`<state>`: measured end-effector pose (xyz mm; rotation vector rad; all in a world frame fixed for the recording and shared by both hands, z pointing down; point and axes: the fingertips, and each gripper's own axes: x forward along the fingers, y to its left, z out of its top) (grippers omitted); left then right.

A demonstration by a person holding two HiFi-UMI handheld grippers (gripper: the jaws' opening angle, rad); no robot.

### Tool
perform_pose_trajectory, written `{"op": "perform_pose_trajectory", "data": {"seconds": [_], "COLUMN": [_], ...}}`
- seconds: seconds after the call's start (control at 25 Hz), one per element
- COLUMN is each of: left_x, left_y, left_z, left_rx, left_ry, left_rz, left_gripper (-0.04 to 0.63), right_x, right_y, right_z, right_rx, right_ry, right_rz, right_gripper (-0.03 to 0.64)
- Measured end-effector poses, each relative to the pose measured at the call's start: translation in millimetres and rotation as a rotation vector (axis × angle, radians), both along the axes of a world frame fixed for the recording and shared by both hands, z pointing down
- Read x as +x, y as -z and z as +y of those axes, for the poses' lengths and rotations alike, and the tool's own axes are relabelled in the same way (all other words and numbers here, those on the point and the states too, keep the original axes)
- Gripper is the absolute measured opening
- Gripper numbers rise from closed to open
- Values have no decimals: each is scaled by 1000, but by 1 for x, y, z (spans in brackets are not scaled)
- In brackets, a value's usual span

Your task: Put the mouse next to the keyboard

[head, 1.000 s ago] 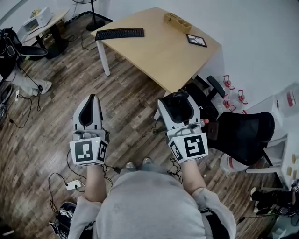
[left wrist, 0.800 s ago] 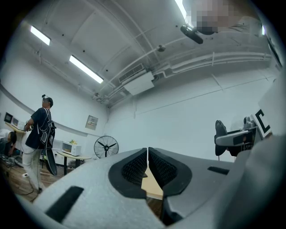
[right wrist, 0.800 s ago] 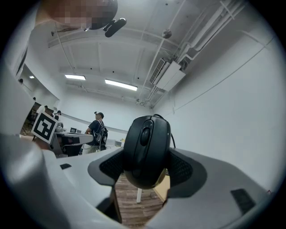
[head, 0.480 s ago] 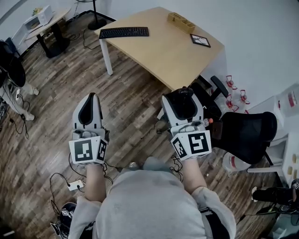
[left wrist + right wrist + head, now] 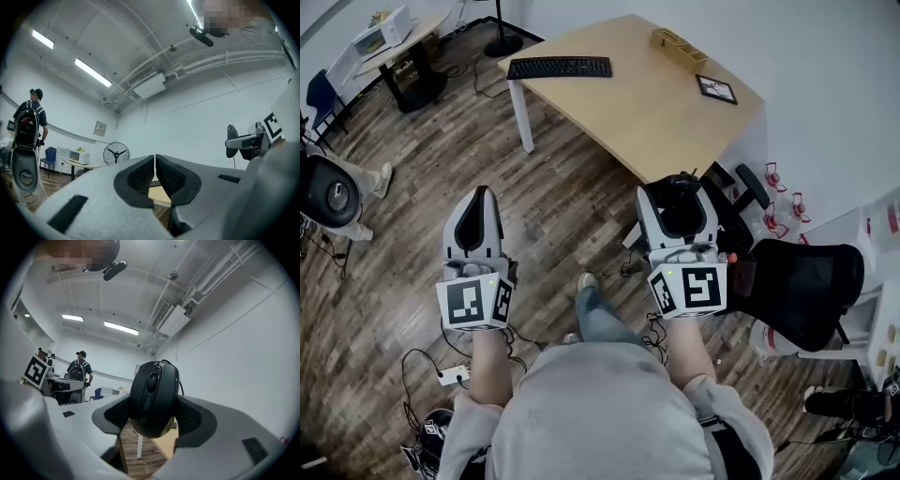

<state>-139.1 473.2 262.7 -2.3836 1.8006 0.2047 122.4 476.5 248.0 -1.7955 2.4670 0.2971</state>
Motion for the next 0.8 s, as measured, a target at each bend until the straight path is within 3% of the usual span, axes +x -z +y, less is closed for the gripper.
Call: {"op": "perform_pose_trajectory", "data": {"seconds": [0.8], "left_x": [51], "left_y": [24], "left_z": [-199], "left_rx": [31], "left_ry": [66], "left_rz": [-21], "left_gripper": [18], "right_x": [47], "right_y": [9], "right_z": [-216], "right_rx": [21], "right_ry": [78], "right_rz": [-40], "right_gripper": [253]}}
